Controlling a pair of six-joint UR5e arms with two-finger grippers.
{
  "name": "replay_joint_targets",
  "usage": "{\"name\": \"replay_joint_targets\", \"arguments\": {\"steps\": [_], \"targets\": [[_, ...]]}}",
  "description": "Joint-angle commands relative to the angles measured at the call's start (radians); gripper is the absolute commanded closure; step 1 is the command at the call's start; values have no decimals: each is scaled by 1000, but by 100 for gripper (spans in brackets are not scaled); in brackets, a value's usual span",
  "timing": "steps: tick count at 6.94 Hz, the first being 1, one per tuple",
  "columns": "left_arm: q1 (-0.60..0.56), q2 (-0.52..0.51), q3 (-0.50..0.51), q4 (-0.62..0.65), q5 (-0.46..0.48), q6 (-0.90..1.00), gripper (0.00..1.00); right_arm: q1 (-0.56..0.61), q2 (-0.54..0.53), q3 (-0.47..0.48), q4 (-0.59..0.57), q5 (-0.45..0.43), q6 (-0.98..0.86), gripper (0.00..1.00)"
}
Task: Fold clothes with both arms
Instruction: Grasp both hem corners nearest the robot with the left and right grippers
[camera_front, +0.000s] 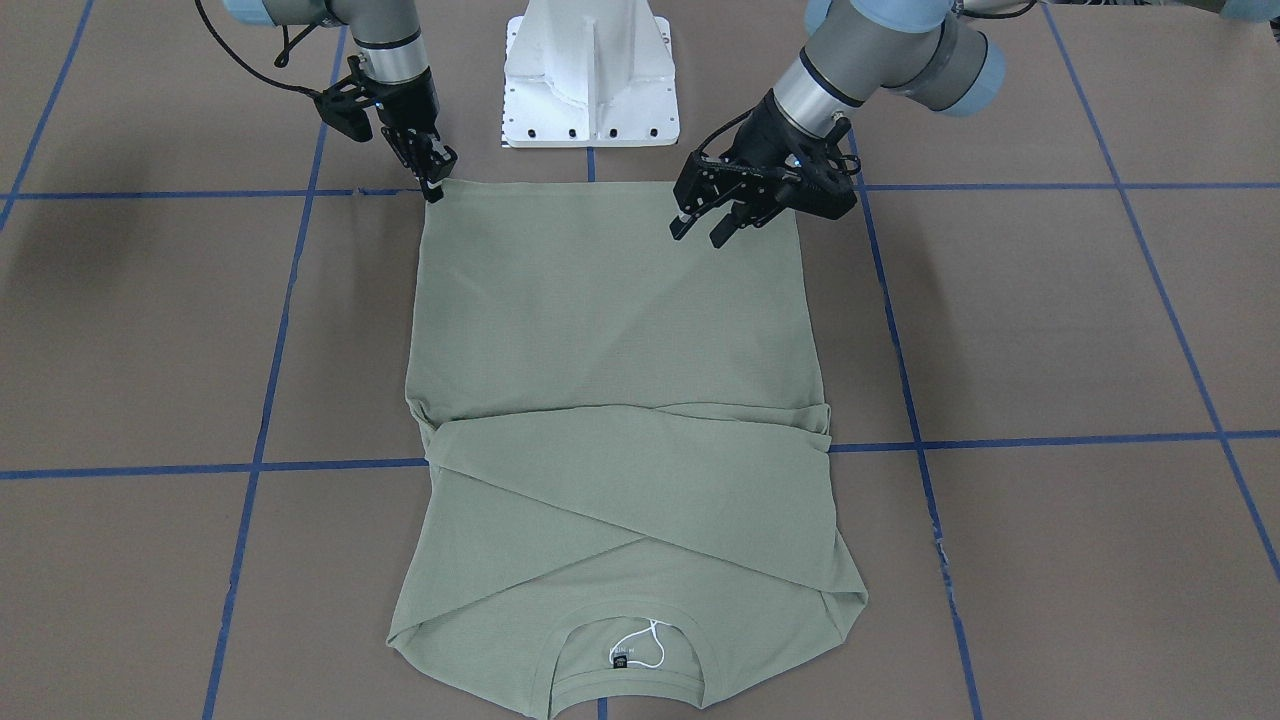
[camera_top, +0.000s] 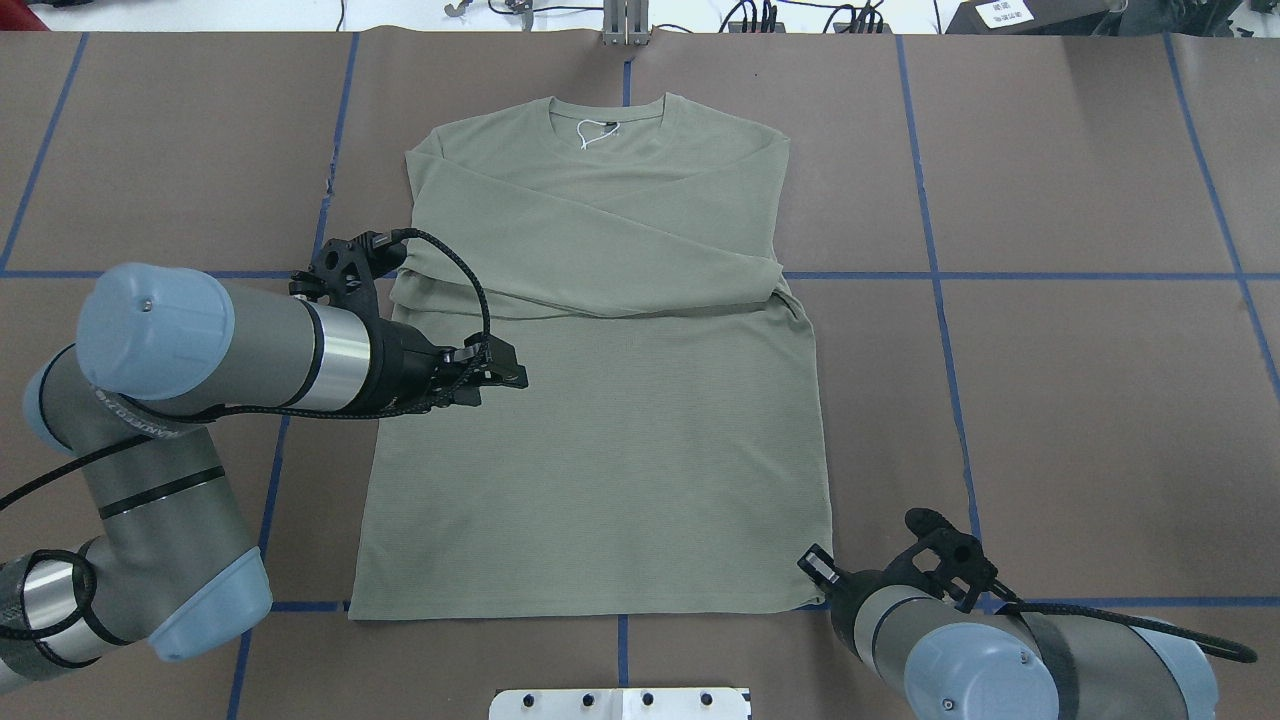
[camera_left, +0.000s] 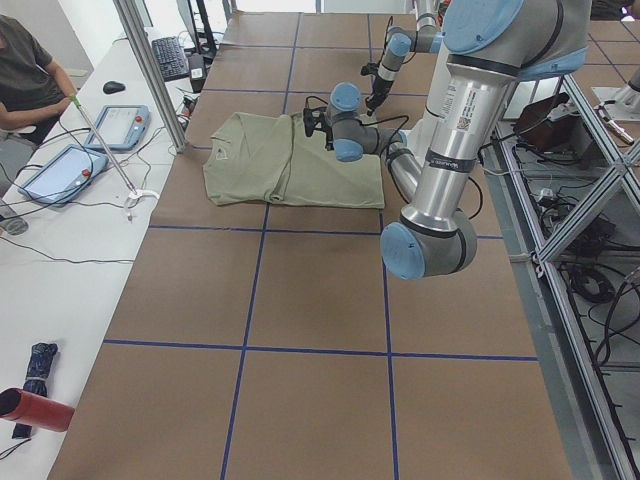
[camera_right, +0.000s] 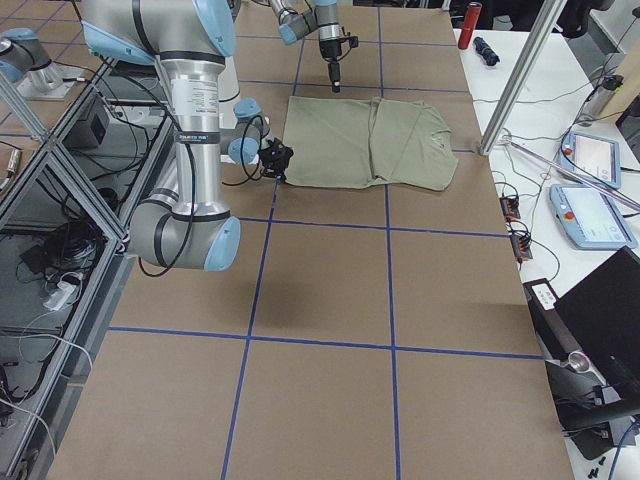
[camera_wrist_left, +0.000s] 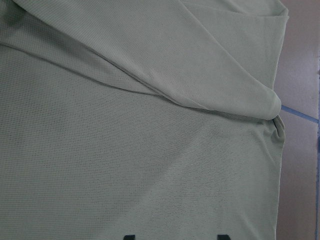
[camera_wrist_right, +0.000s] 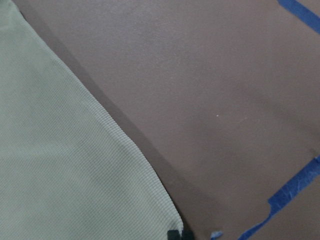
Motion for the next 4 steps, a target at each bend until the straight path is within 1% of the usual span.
{"name": "replay_joint_targets", "arguments": {"steps": [1, 2, 3, 4], "targets": [[63, 37, -21, 48, 23, -123, 37, 3, 6, 73, -77, 33, -1, 100], [138, 76, -62, 127, 134, -151, 38, 3, 6, 75, -78, 37, -1, 100], [198, 119, -130, 247, 211, -154, 38, 3, 7, 76, -78, 39, -1, 100], [244, 186, -167, 283, 227, -194, 38, 3, 9, 75, -78, 39, -1, 100]]}}
